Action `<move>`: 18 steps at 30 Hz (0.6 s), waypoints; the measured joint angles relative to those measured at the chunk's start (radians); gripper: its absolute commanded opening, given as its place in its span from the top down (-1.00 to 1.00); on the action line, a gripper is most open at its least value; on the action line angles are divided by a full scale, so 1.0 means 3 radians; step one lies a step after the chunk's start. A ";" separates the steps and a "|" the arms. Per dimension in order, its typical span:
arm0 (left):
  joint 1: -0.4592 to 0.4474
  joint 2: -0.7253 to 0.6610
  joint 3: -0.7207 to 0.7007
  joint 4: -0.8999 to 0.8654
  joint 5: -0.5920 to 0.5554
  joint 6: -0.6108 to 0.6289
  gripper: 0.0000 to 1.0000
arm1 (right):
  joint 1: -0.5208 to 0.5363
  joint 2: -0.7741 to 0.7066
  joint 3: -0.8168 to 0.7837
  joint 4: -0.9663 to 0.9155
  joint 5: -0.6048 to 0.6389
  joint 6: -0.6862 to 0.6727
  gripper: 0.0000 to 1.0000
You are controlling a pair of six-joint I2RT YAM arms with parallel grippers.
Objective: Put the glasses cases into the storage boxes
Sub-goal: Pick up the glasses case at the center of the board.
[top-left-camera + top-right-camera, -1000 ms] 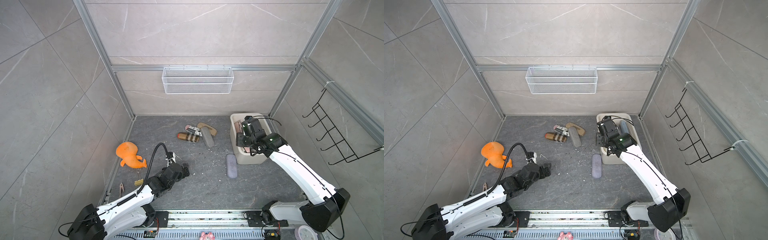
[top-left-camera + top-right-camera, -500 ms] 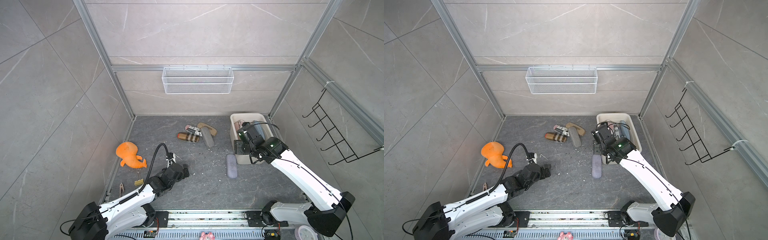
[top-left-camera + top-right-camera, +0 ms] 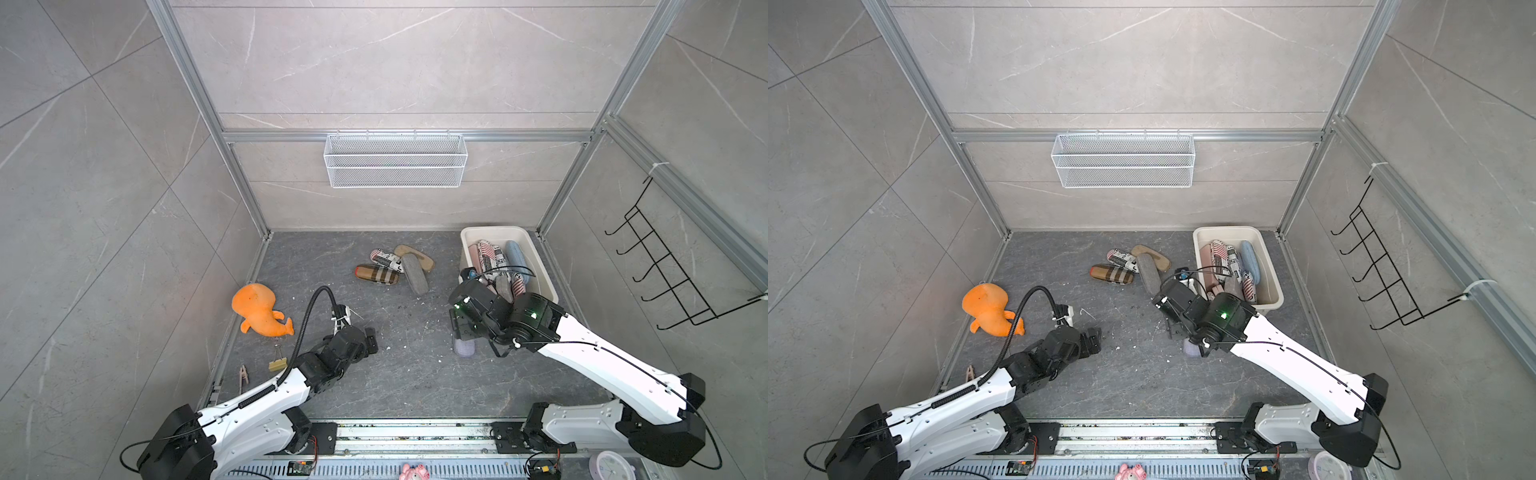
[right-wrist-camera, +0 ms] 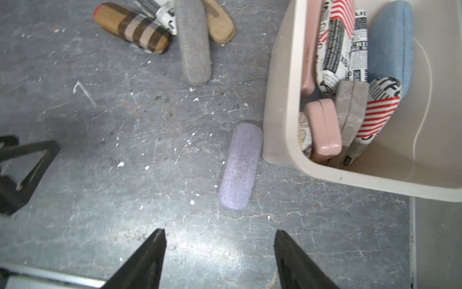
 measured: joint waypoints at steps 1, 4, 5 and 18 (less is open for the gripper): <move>0.0005 -0.0010 -0.0009 0.0005 0.0000 0.0000 -0.97 | 0.0081 0.0018 0.0039 -0.0041 0.0018 0.0038 -0.46; 0.0032 -0.0024 -0.0018 0.0023 0.0001 0.0001 -0.97 | 0.0324 0.0107 0.0099 -0.0158 0.0065 0.0226 -0.57; 0.0038 -0.0023 -0.0018 0.0028 0.0003 0.0003 -0.97 | 0.0387 0.0146 0.0085 -0.0195 0.0067 0.0299 -0.59; 0.0079 0.0224 -0.0018 0.0203 0.0100 0.0011 -0.96 | -0.0001 0.0177 -0.1231 0.0308 -0.0292 0.0628 -0.89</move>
